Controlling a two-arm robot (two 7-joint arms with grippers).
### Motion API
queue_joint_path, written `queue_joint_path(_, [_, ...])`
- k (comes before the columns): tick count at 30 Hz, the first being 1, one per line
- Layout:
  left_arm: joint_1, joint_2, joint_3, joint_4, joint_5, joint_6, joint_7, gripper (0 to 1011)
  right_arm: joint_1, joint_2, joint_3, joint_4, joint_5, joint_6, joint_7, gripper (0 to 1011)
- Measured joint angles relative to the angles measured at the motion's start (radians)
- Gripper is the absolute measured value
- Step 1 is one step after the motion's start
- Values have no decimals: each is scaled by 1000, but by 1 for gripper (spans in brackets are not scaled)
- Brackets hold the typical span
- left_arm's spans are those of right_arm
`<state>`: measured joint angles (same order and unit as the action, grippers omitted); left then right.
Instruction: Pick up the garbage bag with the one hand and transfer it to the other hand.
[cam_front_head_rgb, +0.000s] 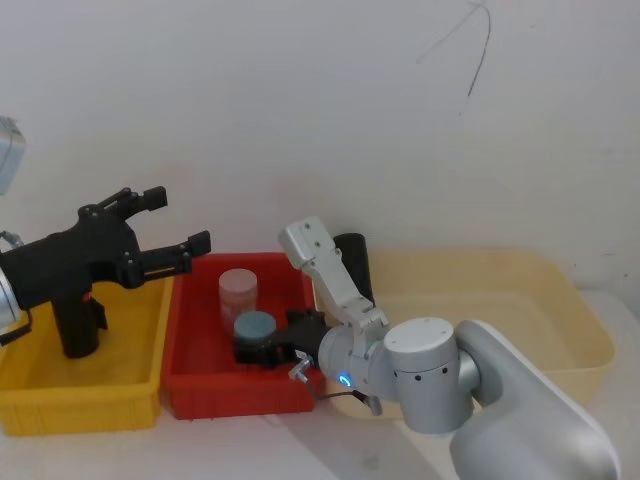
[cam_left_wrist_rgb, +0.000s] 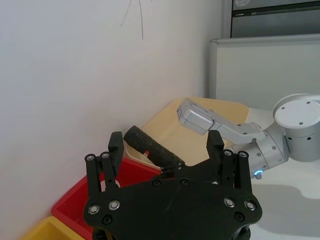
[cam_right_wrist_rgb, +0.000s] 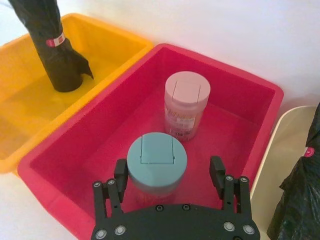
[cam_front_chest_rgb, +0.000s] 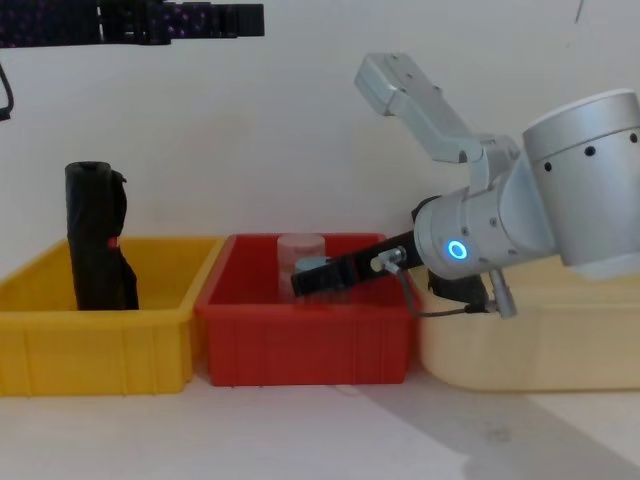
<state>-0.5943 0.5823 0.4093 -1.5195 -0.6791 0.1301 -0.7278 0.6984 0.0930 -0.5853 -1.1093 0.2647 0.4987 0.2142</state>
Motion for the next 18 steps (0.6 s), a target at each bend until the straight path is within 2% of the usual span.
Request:
queue_joint_path(4, [0, 0, 0, 0, 0, 0, 0, 1002, 3, -12, 11, 11, 0, -8, -9, 996])
queue_joint_path(8, [0, 0, 0, 0, 0, 0, 0, 1002, 4, -22, 22, 16, 3, -11, -15, 945])
queue_joint_path(18, [0, 0, 0, 0, 0, 0, 0, 1002, 0, -39, 50, 11, 22, 20, -18, 666])
